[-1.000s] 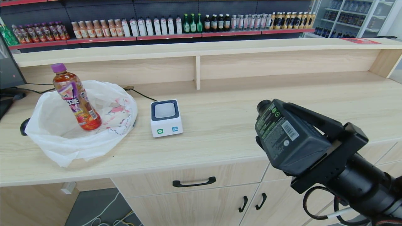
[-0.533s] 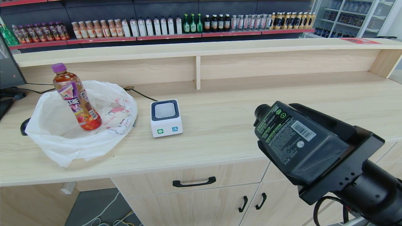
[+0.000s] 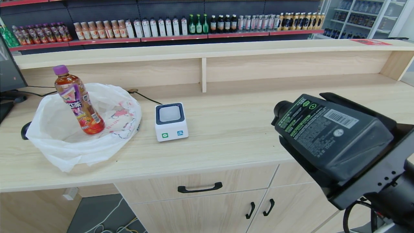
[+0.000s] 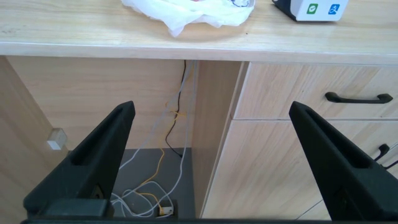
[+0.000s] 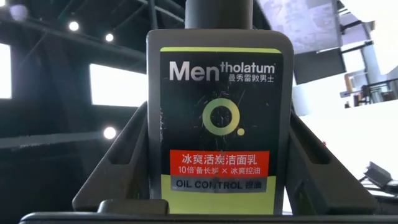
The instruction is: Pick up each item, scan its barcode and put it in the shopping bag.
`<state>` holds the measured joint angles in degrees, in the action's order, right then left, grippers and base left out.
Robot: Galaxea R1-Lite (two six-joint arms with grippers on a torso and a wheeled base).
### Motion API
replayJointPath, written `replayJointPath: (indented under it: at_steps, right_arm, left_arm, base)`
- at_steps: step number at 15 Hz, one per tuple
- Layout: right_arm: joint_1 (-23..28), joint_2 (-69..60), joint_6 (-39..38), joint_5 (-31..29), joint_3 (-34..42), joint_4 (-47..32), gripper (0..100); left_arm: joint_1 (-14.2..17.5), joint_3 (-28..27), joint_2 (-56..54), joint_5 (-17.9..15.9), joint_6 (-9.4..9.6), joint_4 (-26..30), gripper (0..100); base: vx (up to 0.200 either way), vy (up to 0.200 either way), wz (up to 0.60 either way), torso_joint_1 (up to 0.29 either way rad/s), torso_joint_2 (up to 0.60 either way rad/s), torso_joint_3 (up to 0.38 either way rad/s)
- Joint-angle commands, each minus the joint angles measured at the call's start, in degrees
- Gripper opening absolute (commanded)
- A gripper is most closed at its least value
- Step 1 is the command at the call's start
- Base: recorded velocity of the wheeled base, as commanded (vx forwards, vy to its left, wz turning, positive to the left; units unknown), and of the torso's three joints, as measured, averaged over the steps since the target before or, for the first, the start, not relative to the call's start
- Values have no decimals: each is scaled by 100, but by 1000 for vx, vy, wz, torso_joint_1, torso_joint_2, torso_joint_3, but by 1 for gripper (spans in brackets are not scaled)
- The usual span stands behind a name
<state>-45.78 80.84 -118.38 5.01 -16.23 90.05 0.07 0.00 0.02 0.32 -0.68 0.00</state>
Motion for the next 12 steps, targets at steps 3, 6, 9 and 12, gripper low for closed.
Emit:
replayJointPath:
  at_steps: [3, 6, 9, 12]
  right_arm:
    - [-10, -103, -9, 0, 58, -5, 0]
    - [-177, -314, -18, 9, 216, -5, 0]
    - [-388, -349, -18, 9, 251, -5, 0]
    - [-388, -314, -18, 9, 208, -5, 0]
  left_arm:
    - [1, 0, -2, 3, -2, 0, 100]
    - [1, 0, -2, 3, -2, 0, 100]
    - [1, 0, -2, 3, -2, 0, 100]
    - [1, 0, -2, 3, -2, 0, 100]
  base:
    - [0, 0, 0, 0, 0, 0]
    - [0, 0, 0, 0, 0, 0]
    - [0, 0, 0, 0, 0, 0]
    - [0, 0, 0, 0, 0, 0]
